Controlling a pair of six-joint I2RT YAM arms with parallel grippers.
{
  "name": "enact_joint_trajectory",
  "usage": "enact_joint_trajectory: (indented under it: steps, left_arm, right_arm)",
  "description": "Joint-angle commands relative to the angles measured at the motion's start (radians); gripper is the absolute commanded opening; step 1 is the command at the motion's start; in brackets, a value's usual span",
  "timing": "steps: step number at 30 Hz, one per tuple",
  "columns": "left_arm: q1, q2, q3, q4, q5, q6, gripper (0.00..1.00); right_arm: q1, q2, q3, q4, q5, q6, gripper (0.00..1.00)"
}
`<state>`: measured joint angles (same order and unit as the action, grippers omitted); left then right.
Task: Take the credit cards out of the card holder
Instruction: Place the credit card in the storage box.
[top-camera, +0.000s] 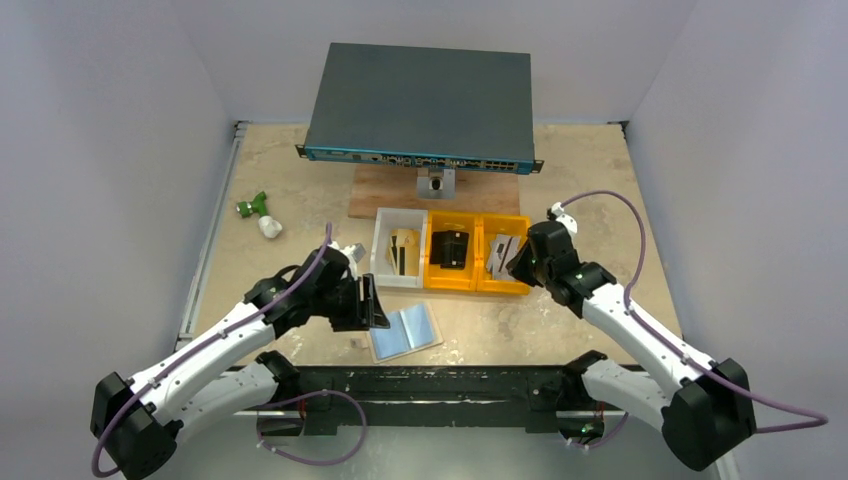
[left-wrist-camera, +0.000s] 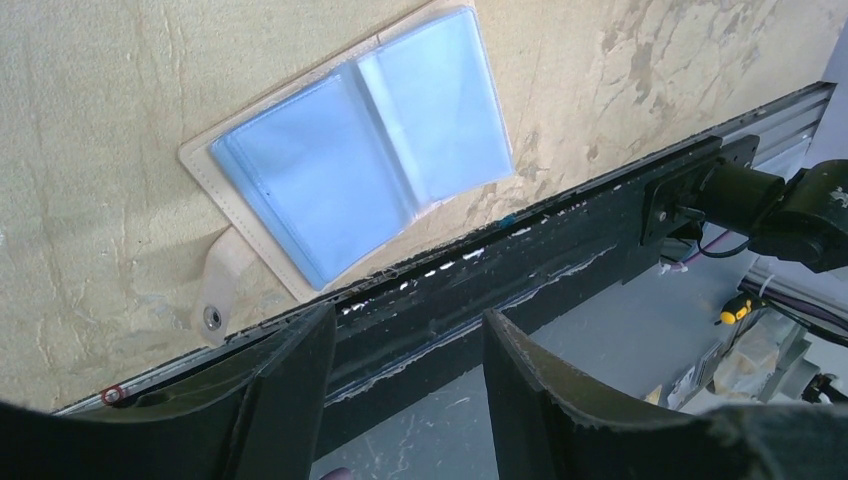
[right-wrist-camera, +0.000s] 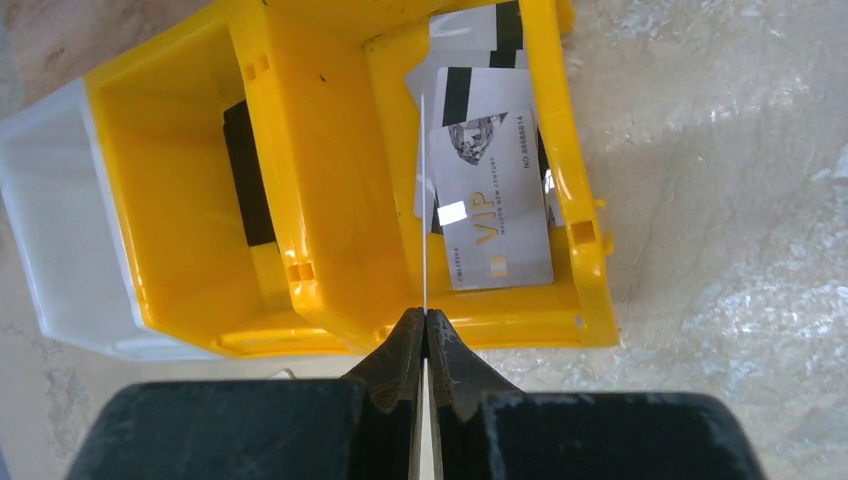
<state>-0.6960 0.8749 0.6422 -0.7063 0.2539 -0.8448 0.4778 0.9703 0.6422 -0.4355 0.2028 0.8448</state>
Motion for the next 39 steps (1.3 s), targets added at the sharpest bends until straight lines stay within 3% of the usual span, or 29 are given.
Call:
enact_joint_trajectory:
  steps: [1,8,17,24,32,39]
  left_arm:
    - [0.004,-0.02,0.013,-0.009,-0.012,0.011,0.55]
    - [0.004,-0.03,0.003,-0.007,-0.011,0.005,0.56]
    - [0.004,-0.033,-0.009,0.004,-0.012,-0.005,0.57]
    - [0.004,-0.038,-0.022,-0.014,-0.07,-0.031,0.57]
    - [0.014,-0.082,-0.043,-0.099,-0.228,-0.105,0.59]
    - [0.076,-0.066,-0.08,-0.081,-0.178,-0.106,0.55]
  right_arm:
    - [-0.021,0.067,0.022,0.141,-0.07,-0.057,0.0]
    - [-0.054,0.152,0.033,0.188,-0.098,-0.088,0.02]
    - [-0.063,0.149,0.065,0.134,-0.091,-0.105,0.35]
    - [-0.034,0.062,0.11,0.02,-0.06,-0.128,0.45]
    - [0.354,0.072,0.143,-0.029,0.086,0.025,0.51]
    - [0.678,0.326,0.248,0.015,0.176,0.125,0.56]
